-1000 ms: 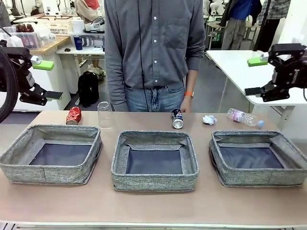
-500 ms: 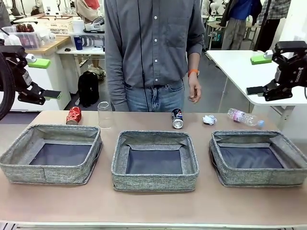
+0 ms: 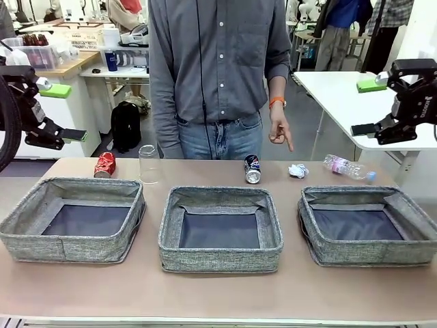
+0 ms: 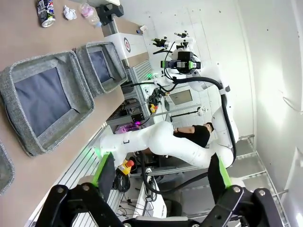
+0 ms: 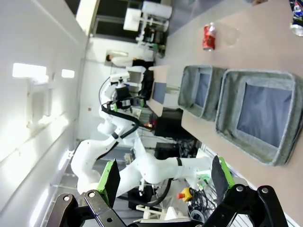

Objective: Sort the waste into the appropriate baskets.
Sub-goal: Pick up the waste item pointed out by the person.

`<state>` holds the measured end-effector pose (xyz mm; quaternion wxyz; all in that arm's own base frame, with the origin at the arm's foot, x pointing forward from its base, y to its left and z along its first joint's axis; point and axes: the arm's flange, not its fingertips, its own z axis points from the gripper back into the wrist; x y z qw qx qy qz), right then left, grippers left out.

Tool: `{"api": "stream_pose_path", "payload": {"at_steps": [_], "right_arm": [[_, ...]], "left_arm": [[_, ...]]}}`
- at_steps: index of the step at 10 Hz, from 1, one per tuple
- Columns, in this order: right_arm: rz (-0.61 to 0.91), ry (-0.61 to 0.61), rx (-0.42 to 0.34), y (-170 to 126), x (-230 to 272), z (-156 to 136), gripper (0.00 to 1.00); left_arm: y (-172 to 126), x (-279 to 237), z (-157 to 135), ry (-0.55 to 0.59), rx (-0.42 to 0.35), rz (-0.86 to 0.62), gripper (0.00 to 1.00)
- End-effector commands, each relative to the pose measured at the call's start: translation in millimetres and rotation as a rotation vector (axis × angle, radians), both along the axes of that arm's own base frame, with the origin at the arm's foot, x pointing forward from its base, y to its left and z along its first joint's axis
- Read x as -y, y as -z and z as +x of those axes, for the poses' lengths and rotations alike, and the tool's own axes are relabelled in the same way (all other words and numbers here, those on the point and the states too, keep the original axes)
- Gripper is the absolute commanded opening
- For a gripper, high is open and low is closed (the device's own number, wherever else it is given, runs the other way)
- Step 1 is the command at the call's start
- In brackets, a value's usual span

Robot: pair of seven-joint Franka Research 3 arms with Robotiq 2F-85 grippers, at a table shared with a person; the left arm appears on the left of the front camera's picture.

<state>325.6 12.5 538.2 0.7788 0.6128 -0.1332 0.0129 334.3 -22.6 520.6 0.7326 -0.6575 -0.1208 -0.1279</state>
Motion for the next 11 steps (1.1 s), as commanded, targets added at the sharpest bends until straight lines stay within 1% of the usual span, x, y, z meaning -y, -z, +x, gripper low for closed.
{"api": "stream_pose_path", "payload": {"at_steps": [1,7,8,9,10,11], "right_arm": [[0.024,-0.002,0.029,-1.1,-2.1,4.6,1.00],[0.024,-0.002,0.029,-1.1,-2.1,4.6,1.00],[0.003,0.001,0.000,-0.3,0.0,-0.1,1.00],[-0.328,0.101,0.001,4.3,-13.9,20.2,1.00],[-0.602,0.138,0.003,11.0,-28.4,43.0,1.00],[-0.921,0.234,-0.085,23.7,-35.0,65.5,1.00]], "left_arm": [[-1.9,2.5,3.2,0.006,0.023,-0.025,1.00],[-1.9,2.5,3.2,0.006,0.023,-0.025,1.00],[-1.9,2.5,3.2,0.006,0.023,-0.025,1.00],[-1.9,2.5,3.2,0.006,0.023,-0.025,1.00],[-1.9,2.5,3.2,0.006,0.023,-0.025,1.00],[-1.9,2.5,3.2,0.006,0.023,-0.025,1.00]]}}
